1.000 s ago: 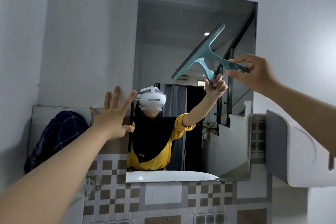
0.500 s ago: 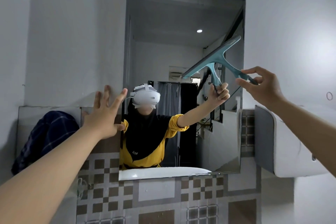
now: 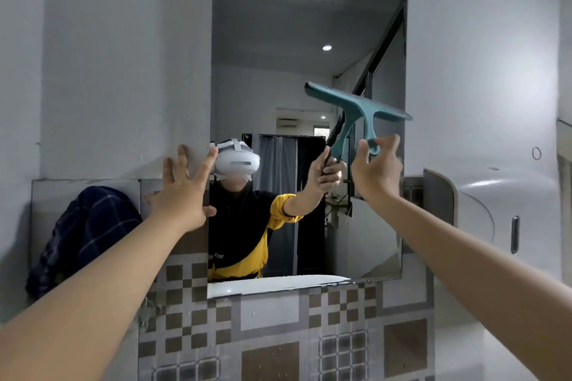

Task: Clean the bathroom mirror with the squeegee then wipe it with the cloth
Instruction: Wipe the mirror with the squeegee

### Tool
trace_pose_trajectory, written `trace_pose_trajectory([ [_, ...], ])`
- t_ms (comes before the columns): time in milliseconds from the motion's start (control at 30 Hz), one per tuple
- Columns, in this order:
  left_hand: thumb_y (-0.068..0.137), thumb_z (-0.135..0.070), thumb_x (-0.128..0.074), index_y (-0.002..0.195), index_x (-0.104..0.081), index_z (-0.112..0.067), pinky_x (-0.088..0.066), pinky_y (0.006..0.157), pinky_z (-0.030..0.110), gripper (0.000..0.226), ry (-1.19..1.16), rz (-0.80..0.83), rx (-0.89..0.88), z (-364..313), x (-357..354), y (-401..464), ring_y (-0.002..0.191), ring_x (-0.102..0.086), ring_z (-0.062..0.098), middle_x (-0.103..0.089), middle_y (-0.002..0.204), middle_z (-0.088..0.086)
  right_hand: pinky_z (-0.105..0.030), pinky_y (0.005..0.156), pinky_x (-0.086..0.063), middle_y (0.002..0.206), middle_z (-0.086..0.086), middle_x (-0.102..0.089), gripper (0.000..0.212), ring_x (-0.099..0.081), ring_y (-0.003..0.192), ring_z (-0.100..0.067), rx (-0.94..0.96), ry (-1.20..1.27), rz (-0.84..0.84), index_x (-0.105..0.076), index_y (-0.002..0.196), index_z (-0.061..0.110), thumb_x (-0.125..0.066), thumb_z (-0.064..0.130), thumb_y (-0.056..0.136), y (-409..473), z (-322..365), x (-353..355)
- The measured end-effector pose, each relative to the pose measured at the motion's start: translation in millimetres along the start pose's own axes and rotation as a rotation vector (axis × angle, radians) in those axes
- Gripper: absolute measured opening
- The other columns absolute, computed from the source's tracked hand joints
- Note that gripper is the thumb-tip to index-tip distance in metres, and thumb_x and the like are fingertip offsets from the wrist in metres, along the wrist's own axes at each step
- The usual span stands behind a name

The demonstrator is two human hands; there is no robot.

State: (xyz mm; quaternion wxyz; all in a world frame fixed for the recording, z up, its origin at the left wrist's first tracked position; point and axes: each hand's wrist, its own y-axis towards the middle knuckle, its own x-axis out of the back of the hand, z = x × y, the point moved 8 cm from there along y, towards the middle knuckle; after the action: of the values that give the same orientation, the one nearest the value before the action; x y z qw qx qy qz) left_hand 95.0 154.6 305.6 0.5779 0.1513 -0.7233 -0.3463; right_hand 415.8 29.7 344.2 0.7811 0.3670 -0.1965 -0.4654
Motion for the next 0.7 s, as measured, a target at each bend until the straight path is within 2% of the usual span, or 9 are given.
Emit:
trace_pose_trajectory([
  [67,0.08,-0.033,-0.069,0.13,0.037,-0.05,-0.041,0.097,0.063,0.118,0.001,-0.003,0.007,0.2,0.0,-0.2,0.142,0.018,0.037,0.035,0.151,0.007,-0.037,0.051,-0.054,0.089,-0.004,-0.057,0.021,-0.062,0.067,-0.023,-0.153,0.133,0.005,-0.035,0.109,0.02,-0.047,0.034,0.098,-10.1,3.8,-17.8],
  [133,0.08,-0.032,-0.069,0.13,0.037,-0.051,-0.04,0.097,0.064,0.118,-0.007,-0.01,0.002,0.6,-0.1,0.4,0.142,0.018,0.036,0.035,0.151,0.007,-0.031,0.045,-0.053,0.092,-0.01,-0.06,0.022,-0.063,0.063,-0.026,-0.263,0.266,0.014,-0.032,0.104,0.021,-0.049,0.033,0.097,-20.4,12.1,-34.9],
  [233,0.08,-0.032,-0.07,0.132,0.033,-0.053,-0.037,0.097,0.067,0.117,-0.048,-0.025,-0.028,2.0,0.3,0.0,0.142,0.018,0.038,0.033,0.152,0.007,-0.016,0.037,-0.046,0.081,-0.006,-0.056,0.024,-0.057,0.051,-0.015,-0.351,0.377,0.003,-0.029,0.104,0.015,-0.049,0.027,0.098,-32.4,28.1,-50.1],
  [333,0.079,-0.035,-0.07,0.133,0.031,-0.054,-0.044,0.094,0.063,0.115,-0.055,-0.066,-0.059,2.9,2.3,-2.9,0.143,0.015,0.039,0.028,0.154,0.009,-0.013,0.027,-0.037,0.067,0.0,-0.047,0.023,-0.048,0.041,-0.007,-0.397,0.482,0.01,-0.029,0.107,0.012,-0.047,0.025,0.1,-47.0,46.1,-58.8],
  [400,0.08,-0.039,-0.069,0.132,0.032,-0.053,-0.045,0.094,0.061,0.114,-0.046,-0.088,-0.068,3.6,2.3,-5.2,0.143,0.014,0.039,0.028,0.154,0.011,-0.015,0.031,-0.043,0.065,-0.002,-0.05,0.022,-0.049,0.035,-0.007,-0.421,0.539,0.058,-0.029,0.106,0.013,-0.047,0.024,0.1,-60.0,57.9,-71.7],
  [533,0.08,-0.053,-0.062,0.137,0.025,-0.051,-0.039,0.102,0.059,0.104,-0.033,-0.123,-0.097,8.0,-3.9,-16.1,0.143,0.011,0.039,0.027,0.154,0.015,-0.034,0.054,-0.059,0.09,-0.011,-0.062,0.024,-0.06,0.052,-0.019,-0.397,0.55,0.169,-0.028,0.098,0.02,-0.051,0.029,0.097,-89.2,84.5,-104.6],
  [633,0.074,-0.064,-0.061,0.14,0.018,-0.049,-0.038,0.103,0.057,0.104,0.005,-0.13,-0.132,13.0,-13.1,-28.8,0.143,0.012,0.038,0.025,0.154,0.017,-0.023,0.044,-0.054,0.079,0.0,-0.056,0.025,-0.06,0.055,-0.017,-0.313,0.536,0.223,-0.03,0.099,0.02,-0.052,0.03,0.096,-104.6,103.0,-123.8],
  [667,0.071,-0.067,-0.061,0.14,0.019,-0.048,-0.037,0.104,0.056,0.107,0.034,-0.117,-0.135,15.1,-17.2,-32.0,0.143,0.014,0.038,0.026,0.153,0.017,-0.024,0.046,-0.055,0.08,0.001,-0.054,0.025,-0.063,0.063,-0.02,-0.276,0.528,0.236,-0.031,0.101,0.02,-0.053,0.029,0.096,-110.1,108.0,-129.3],
  [700,0.068,-0.07,-0.061,0.14,0.02,-0.046,-0.036,0.104,0.055,0.111,0.06,-0.1,-0.134,17.0,-20.9,-34.4,0.143,0.016,0.038,0.029,0.153,0.017,-0.032,0.054,-0.059,0.083,0.001,-0.056,0.026,-0.066,0.07,-0.024,-0.232,0.5,0.264,-0.031,0.101,0.021,-0.055,0.029,0.095,-116.0,111.7,-136.9],
])
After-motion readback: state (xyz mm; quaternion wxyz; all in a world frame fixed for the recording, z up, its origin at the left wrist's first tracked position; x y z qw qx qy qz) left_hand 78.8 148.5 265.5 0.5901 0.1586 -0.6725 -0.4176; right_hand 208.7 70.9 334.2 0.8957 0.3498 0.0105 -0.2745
